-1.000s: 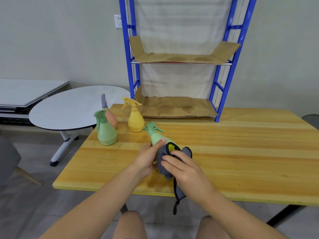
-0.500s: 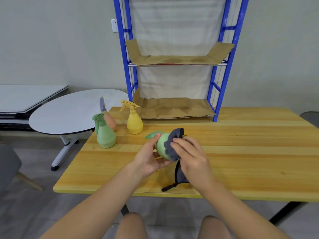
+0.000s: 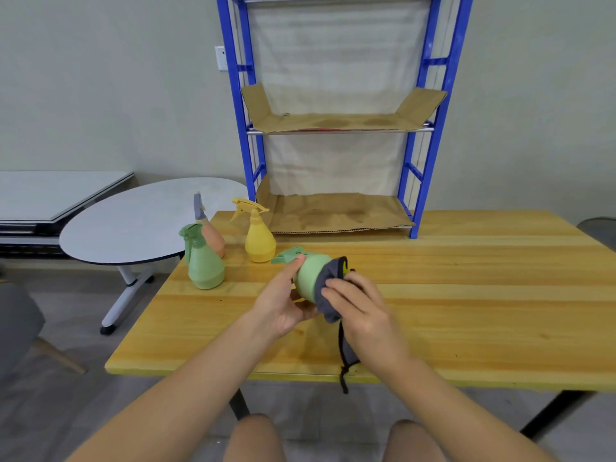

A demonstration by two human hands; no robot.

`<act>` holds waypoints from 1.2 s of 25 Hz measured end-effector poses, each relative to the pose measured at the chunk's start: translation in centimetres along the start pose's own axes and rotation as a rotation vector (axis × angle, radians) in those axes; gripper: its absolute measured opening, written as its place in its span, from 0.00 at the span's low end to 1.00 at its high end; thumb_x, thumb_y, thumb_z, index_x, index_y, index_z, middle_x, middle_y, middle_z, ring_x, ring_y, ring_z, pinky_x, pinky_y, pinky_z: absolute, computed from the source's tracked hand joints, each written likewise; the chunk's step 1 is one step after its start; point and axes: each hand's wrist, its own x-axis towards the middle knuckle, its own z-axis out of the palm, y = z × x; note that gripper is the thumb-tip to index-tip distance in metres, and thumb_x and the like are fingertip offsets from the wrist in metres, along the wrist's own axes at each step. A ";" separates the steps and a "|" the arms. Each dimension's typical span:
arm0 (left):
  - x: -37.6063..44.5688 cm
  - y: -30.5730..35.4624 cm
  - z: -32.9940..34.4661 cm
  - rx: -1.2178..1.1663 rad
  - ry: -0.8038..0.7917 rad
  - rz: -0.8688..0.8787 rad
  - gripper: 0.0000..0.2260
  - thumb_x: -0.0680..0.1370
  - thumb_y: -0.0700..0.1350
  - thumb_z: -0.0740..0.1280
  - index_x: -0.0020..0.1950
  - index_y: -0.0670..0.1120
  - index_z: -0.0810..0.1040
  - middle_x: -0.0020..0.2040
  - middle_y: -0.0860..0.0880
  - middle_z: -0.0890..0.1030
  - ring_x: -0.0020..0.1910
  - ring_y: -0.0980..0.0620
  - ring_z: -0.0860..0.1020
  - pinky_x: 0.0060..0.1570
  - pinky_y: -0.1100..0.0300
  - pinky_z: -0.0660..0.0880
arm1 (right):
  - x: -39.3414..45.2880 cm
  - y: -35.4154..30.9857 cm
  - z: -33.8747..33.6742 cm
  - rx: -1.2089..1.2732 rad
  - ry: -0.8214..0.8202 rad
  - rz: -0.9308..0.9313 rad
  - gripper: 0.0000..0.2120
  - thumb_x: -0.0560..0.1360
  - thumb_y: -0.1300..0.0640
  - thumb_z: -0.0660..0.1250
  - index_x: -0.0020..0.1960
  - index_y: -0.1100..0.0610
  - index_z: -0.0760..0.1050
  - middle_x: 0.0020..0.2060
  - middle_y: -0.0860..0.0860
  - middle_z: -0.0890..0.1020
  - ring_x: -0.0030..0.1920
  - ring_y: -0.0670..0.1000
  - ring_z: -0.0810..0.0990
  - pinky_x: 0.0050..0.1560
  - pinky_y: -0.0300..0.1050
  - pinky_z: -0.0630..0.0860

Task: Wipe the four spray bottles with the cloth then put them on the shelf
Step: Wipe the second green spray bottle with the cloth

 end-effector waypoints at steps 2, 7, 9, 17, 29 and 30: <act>0.0 0.4 -0.2 0.016 -0.001 0.006 0.22 0.78 0.55 0.71 0.66 0.44 0.75 0.58 0.36 0.79 0.51 0.39 0.80 0.43 0.45 0.83 | -0.9 -0.1 0.0 -0.013 -0.064 -0.061 0.13 0.79 0.66 0.61 0.62 0.64 0.78 0.62 0.55 0.77 0.63 0.59 0.73 0.65 0.52 0.73; 0.2 0.0 -0.7 0.011 -0.011 0.007 0.20 0.78 0.53 0.72 0.65 0.45 0.75 0.59 0.35 0.77 0.55 0.35 0.79 0.50 0.39 0.82 | 0.3 2.2 -0.7 0.001 0.063 0.136 0.15 0.77 0.66 0.58 0.58 0.65 0.81 0.58 0.56 0.81 0.62 0.56 0.72 0.63 0.49 0.73; 0.2 -0.3 -0.5 0.025 -0.028 0.034 0.18 0.79 0.53 0.70 0.64 0.45 0.76 0.58 0.36 0.79 0.52 0.37 0.81 0.49 0.41 0.82 | 1.1 1.4 -0.5 0.014 0.091 0.112 0.14 0.78 0.66 0.59 0.58 0.64 0.80 0.58 0.56 0.81 0.63 0.56 0.72 0.66 0.46 0.71; 0.6 1.0 -0.7 0.070 -0.044 0.076 0.14 0.79 0.53 0.70 0.59 0.47 0.77 0.58 0.37 0.78 0.55 0.37 0.80 0.58 0.37 0.79 | 0.4 2.9 0.3 0.049 0.035 0.074 0.16 0.73 0.73 0.66 0.58 0.63 0.80 0.58 0.55 0.81 0.62 0.58 0.74 0.66 0.48 0.72; 3.1 -0.1 -4.2 0.493 0.003 0.381 0.30 0.77 0.49 0.74 0.75 0.53 0.63 0.60 0.46 0.81 0.56 0.47 0.82 0.57 0.45 0.81 | 2.4 4.2 0.0 0.026 -0.118 0.266 0.21 0.66 0.77 0.65 0.55 0.63 0.81 0.54 0.55 0.82 0.56 0.57 0.74 0.58 0.47 0.75; 3.3 -0.5 -4.3 0.560 0.003 0.401 0.32 0.76 0.49 0.75 0.75 0.54 0.62 0.60 0.47 0.80 0.56 0.48 0.82 0.56 0.47 0.81 | 2.9 5.2 -0.7 -0.027 -0.225 0.357 0.21 0.66 0.77 0.65 0.54 0.61 0.81 0.53 0.53 0.81 0.55 0.57 0.74 0.55 0.47 0.74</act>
